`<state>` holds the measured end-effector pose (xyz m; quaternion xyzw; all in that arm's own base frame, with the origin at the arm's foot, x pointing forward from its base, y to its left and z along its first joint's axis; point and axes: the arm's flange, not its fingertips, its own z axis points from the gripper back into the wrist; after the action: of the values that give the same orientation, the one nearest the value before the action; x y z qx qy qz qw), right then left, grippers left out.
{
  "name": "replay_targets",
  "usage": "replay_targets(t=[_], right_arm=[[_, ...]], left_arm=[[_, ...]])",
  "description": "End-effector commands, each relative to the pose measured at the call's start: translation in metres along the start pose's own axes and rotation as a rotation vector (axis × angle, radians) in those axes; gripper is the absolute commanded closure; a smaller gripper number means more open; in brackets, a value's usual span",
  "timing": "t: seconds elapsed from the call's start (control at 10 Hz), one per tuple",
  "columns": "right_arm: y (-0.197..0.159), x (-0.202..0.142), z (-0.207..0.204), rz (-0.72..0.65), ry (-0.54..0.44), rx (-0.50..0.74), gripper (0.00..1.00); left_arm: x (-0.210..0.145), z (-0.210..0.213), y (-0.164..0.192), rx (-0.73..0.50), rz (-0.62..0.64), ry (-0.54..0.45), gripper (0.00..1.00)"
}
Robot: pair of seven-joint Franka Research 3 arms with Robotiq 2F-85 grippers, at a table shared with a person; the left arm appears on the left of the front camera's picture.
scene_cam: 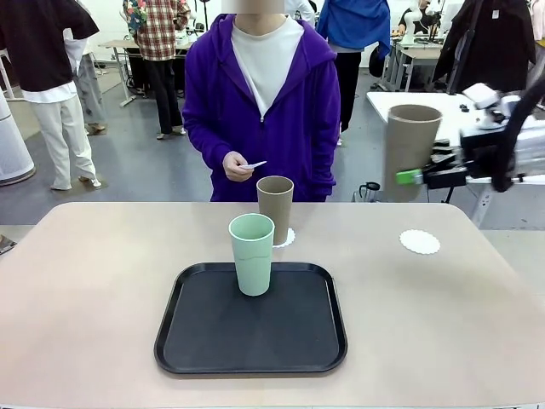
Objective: Place coasters on the table and set cups on them.
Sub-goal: Take one Reusable plastic cup from the Flat Tray and place it on a coaster set by the human.
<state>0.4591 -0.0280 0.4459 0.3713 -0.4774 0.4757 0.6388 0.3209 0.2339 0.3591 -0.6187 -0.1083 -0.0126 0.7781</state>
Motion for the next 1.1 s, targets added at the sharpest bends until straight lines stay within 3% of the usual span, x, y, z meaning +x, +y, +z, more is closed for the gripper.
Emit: replay_targets(t=[0.0,0.3,1.0], right_arm=[[-0.039,-0.014,0.035,-0.049,-0.049,-0.072,0.19],[-0.066,-0.032,0.085,-0.106,-0.079,-0.166,0.19],[-0.067,-0.041,0.089,-0.105,-0.058,-0.174,0.19]], left_arm=[[0.0,0.001,-0.002,0.0,-0.004,-0.004,0.0],[0.0,0.001,-0.002,0.0,-0.004,-0.004,0.0],[0.0,0.001,-0.002,0.0,-0.004,-0.004,0.0]])
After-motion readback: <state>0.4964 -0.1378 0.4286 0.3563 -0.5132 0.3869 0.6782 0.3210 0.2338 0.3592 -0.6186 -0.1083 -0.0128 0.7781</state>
